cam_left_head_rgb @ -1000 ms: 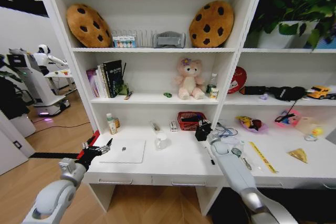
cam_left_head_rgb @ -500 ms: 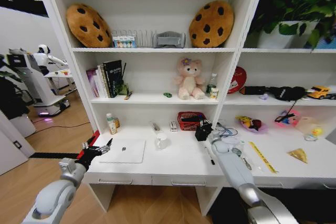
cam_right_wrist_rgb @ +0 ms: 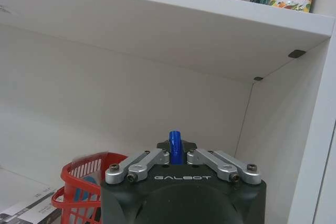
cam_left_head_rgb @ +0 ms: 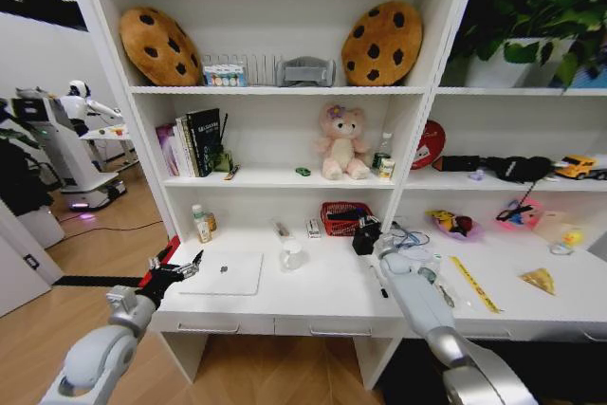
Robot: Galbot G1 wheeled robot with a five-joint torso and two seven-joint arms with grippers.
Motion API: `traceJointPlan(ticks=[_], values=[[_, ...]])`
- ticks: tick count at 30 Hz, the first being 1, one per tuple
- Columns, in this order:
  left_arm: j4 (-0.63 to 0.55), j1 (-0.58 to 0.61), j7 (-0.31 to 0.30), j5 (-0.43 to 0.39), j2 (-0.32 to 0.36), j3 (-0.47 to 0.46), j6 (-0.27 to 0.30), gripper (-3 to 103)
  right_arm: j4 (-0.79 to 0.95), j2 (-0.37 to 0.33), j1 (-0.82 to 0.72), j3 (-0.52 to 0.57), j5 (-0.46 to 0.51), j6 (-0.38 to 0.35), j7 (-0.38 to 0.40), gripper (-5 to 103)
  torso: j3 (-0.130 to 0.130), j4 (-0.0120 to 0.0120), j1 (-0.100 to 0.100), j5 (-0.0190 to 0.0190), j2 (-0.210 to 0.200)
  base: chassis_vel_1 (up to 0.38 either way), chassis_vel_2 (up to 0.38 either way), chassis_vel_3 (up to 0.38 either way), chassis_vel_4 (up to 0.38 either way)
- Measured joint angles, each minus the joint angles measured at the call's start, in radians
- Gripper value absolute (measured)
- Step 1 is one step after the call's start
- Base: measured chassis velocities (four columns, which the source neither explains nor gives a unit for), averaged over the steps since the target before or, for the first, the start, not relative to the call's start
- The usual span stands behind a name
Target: Organize the objects on the table.
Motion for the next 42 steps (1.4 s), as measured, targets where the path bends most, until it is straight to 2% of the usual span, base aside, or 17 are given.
traceJointPlan(ticks=[2, 8, 12, 14, 15, 16, 17, 18, 20, 21, 24, 25, 27, 28, 32, 38, 42], values=[[0.0, 0.0, 0.0, 0.0, 0.0, 0.0, 0.0, 100, 0.007, -0.001, -0.008, 0.003, -0.011, -0.003, 0.009, 20, 0.0, 0.0, 0.0, 0.0, 0.0, 0.0, 0.0, 0.0, 0.0], [0.0, 0.0, 0.0, 0.0, 0.0, 0.0, 0.0, 100, 0.02, -0.01, -0.02, 0.007, -0.016, -0.01, 0.025, 37, 0.0, 0.0, 0.0, 0.0, 0.0, 0.0, 0.0, 0.0, 0.0], [0.0, 0.0, 0.0, 0.0, 0.0, 0.0, 0.0, 100, 0.099, -0.032, -0.053, 0.007, -0.014, -0.044, 0.069, 58, 0.0, 0.0002, 0.0, 0.0002, 0.0, 0.0, 0.0, 0.0, 0.0], [0.0, 0.0, 0.0, 0.0, 0.0, 0.0, 0.0, 100, 0.123, -0.039, -0.062, 0.005, -0.011, -0.058, 0.08, 58, 0.0, 0.0002, 0.0, 0.0003, 0.0, 0.0, 0.0, 0.0, 0.0], [0.0, 0.0, 0.0, 0.0, 0.0, 0.0, 0.0, 100, 0.211, -0.066, -0.092, -0.006, 0.016, -0.116, 0.118, 70, 0.0, 0.0002, 0.0, 0.0002, 0.0, 0.0, 0.0, 0.0, 0.0], [0.0, 0.0, 0.0, 0.0, 0.0, 0.0, 0.0, 100, 0.211, -0.066, -0.092, -0.006, 0.016, -0.116, 0.118, 70, 0.0, 0.0002, 0.0, 0.0002, 0.0, 0.0, 0.0, 0.0, 0.0], [0.0, 0.0, 0.0, 0.0, 0.0, 0.0, 0.0, 100, 0.331, -0.101, -0.141, -0.025, 0.068, -0.199, 0.173, 76, 0.0, 0.0, 0.0, -0.0005, 0.0, 0.0, 0.0, 0.0, 0.0], [0.0, 0.0, 0.0, 0.0, 0.0, 0.0, 0.0, 100, 0.331, -0.101, -0.141, -0.025, 0.068, -0.199, 0.173, 76, 0.0, 0.0, 0.0, -0.0005, 0.0, 0.0, 0.0, 0.0, 0.0], [0.0, 0.0, 0.0, 0.0, 0.0, 0.0, 0.0, 100, 0.605, -0.151, -0.251, -0.064, 0.227, -0.453, 0.369, 86, 0.0, -0.0003, 0.0, -0.0002, 0.0, 0.0, 0.0, 0.0, 0.0], [0.0, 0.0, 0.0, 0.0, 0.0, 0.0, 0.0, 100, 0.605, -0.151, -0.251, -0.064, 0.227, -0.453, 0.369, 86, 0.0, -0.0003, 0.0, -0.0002, 0.0, 0.0, 0.0, 0.0, 0.0], [0.0, 0.0, 0.0, 0.0, 0.0, 0.0, 0.0, 100, 0.782, -0.169, -0.309, -0.089, 0.318, -0.617, 0.552, 99, 0.0, 0.0001, 0.0, -0.0003, 0.0, 0.0, 0.0, 0.0, 0.0], [0.0, 0.0, 0.0, 0.0, 0.0, 0.0, 0.0, 100, 0.782, -0.169, -0.309, -0.089, 0.318, -0.617, 0.552, 99, 0.0, 0.0001, 0.0, -0.0003, 0.0, 0.0, 0.0, 0.0, 0.0], [0.0, 0.0, 0.0, 0.0, 0.0, 0.0, 0.0, 100, 0.883, -0.176, -0.345, -0.1, 0.388, -0.71, 0.657, 100, 0.0, 0.0002, 0.0, 0.0001, 0.0, 0.0, 0.0, 0.0, 0.0], [0.0, 0.0, 0.0, 0.0, 0.0, 0.0, 0.0, 100, 0.883, -0.176, -0.345, -0.1, 0.388, -0.71, 0.657, 100, 0.0, 0.0002, 0.0, 0.0001, 0.0, 0.0, 0.0, 0.0, 0.0], [0.0, 0.0, 0.0, 0.0, 0.0, 0.0, 0.0, 100, 0.989, -0.188, -0.414, -0.084, 0.538, -0.83, 0.743, 100, 0.0, 0.0, 0.0, 0.0001, 0.0, 0.0, 0.0, 0.0, 0.0], [0.0, 0.0, 0.0, 0.0, 0.0, 0.0, 0.0, 100, 1.011, -0.203, -0.454, -0.04, 0.612, -0.89, 0.73, 100, 0.0, 0.0, 0.0, 0.0, 0.0, 0.0, 0.0, 0.0, 0.0], [0.0, 0.0, 0.0, 0.0, 0.0, 0.0, 0.0, 100, 1.018, -0.233, -0.493, 0.021, 0.682, -0.973, 0.658, 100, 0.0, -0.0001, 0.0, 0.0001, 0.0, 0.0, 0.0, 0.0, 0.0]])
